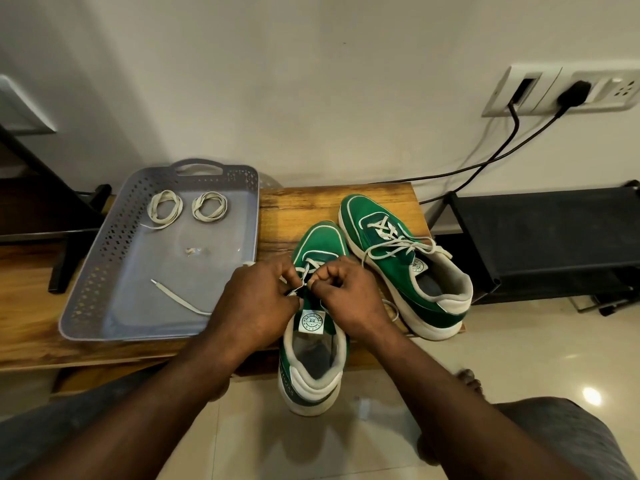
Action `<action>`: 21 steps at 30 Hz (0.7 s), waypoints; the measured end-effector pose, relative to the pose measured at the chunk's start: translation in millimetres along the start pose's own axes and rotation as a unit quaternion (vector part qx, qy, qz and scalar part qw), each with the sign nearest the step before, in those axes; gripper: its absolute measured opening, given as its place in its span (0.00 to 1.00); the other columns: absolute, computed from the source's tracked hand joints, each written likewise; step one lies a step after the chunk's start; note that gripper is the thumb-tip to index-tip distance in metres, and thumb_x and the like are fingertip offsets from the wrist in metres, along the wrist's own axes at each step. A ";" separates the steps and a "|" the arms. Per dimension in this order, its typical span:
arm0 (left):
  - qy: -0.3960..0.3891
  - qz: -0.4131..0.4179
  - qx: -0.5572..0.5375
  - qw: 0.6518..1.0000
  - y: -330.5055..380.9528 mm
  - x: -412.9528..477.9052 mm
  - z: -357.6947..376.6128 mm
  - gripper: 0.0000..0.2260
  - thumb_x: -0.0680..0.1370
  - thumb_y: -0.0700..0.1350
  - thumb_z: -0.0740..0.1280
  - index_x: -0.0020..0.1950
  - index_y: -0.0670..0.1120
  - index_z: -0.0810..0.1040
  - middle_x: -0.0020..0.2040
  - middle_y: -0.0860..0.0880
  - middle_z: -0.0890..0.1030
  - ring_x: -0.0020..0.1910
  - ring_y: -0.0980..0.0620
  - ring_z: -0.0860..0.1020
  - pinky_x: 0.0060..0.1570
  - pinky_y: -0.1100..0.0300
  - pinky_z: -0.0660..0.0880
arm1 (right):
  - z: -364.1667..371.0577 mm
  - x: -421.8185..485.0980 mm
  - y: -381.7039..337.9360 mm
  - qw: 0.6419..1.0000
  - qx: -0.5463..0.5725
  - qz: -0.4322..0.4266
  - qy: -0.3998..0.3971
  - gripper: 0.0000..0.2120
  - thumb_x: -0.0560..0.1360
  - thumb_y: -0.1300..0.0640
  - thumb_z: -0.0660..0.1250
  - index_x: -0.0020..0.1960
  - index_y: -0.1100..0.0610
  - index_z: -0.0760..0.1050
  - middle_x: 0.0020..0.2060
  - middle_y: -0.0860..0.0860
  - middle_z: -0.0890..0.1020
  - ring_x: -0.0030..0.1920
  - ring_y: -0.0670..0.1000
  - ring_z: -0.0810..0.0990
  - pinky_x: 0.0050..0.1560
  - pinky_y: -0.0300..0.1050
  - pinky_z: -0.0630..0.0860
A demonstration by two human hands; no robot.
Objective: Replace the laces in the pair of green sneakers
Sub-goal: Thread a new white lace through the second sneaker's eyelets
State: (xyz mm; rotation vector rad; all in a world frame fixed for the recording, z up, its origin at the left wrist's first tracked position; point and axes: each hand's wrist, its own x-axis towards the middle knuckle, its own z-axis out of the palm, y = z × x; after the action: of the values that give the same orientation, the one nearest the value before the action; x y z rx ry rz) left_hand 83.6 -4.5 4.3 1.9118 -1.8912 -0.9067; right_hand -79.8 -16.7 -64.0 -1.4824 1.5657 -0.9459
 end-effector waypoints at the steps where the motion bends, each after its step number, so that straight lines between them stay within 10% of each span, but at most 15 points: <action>1: -0.003 -0.009 -0.012 1.000 -0.3 1.0 -1.1 0.11 0.73 0.43 0.79 0.45 0.57 0.80 0.42 0.58 0.83 0.41 0.62 0.80 0.37 0.66 0.69 | -0.7 0.8 0.9 1.000 -0.006 -0.008 -0.006 0.09 0.73 0.62 0.74 0.36 0.53 0.82 0.35 0.44 0.80 0.43 0.43 0.78 0.44 0.44 0.72; 21: -0.001 -0.096 -0.154 0.983 -6.1 21.5 3.3 0.05 0.75 0.43 0.75 0.41 0.51 0.86 0.39 0.51 0.86 0.41 0.46 0.85 0.47 0.44 0.85 | 8.6 2.2 5.6 0.999 -0.032 0.012 0.007 0.16 0.73 0.57 0.78 0.31 0.43 0.80 0.35 0.39 0.81 0.43 0.45 0.80 0.56 0.56 0.78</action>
State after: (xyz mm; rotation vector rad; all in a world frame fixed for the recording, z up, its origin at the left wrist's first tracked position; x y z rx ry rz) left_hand 84.8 -24.2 -6.8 1.9208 -1.4793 -1.1828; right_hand -74.6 -18.7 -72.9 -1.5014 1.6334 -0.9023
